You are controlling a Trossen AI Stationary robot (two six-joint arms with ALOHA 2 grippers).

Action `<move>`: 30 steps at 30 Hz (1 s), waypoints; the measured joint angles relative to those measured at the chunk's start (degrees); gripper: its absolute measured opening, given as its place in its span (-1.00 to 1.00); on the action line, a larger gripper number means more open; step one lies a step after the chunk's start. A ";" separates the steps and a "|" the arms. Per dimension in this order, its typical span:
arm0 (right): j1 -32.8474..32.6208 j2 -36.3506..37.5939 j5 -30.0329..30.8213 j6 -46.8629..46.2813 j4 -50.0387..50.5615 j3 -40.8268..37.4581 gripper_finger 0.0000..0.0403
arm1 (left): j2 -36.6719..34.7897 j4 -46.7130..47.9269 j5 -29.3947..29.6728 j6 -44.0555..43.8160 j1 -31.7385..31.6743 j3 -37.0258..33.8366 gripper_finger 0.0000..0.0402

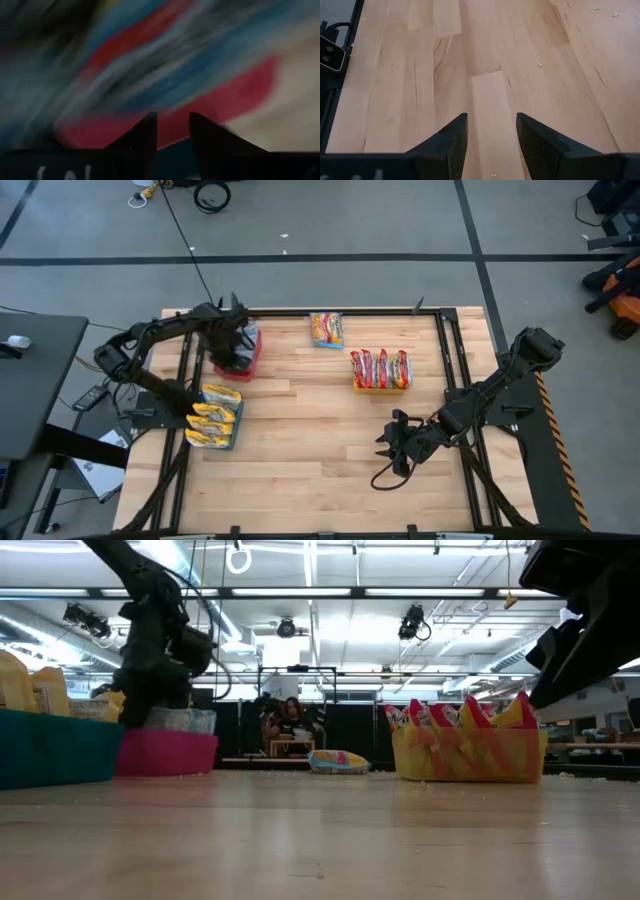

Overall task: Sort Maruchan noodles
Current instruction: Put the blue noodle pack into the red bin

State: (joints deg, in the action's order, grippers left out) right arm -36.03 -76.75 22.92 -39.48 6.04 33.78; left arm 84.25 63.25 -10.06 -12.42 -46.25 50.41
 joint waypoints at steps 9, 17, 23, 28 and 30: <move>0.00 0.00 0.00 -1.31 -0.46 0.00 -0.14 | 0.02 -28.13 -5.05 6.19 8.92 -0.06 -0.42; -0.78 0.00 -0.33 -4.80 -0.46 0.00 -0.14 | 0.02 -43.69 13.04 7.61 5.56 -0.04 -0.42; -1.75 0.00 -0.53 -5.72 -0.45 0.00 -0.14 | -1.65 -36.92 19.19 7.15 -0.12 1.91 -0.42; -1.90 0.00 -0.29 -5.94 -0.44 0.00 -0.14 | -7.61 -34.42 13.61 3.88 3.28 5.14 -0.42; -1.77 0.00 0.34 -5.88 -0.44 0.00 -0.14 | -9.51 -34.23 13.42 0.86 6.29 5.36 -0.42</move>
State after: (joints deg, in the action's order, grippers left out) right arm -37.80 -76.75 23.26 -45.37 5.61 33.78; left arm 74.73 29.02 3.36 -11.56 -39.95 55.77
